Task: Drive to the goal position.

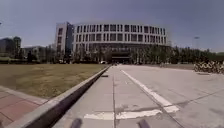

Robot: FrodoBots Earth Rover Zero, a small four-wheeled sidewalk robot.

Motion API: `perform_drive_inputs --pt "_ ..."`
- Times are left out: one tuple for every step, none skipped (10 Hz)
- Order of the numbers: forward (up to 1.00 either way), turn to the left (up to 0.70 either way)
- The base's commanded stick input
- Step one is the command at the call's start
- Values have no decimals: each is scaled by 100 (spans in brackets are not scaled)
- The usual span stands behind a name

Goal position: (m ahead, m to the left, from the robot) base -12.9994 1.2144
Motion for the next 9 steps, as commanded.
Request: perform_drive_inputs --pt "70 0" --pt "70 0" --pt "70 0" --pt "79 0" --pt "85 0" --pt "85 0" --pt "90 0" --pt "99 0" --pt "100 -18"
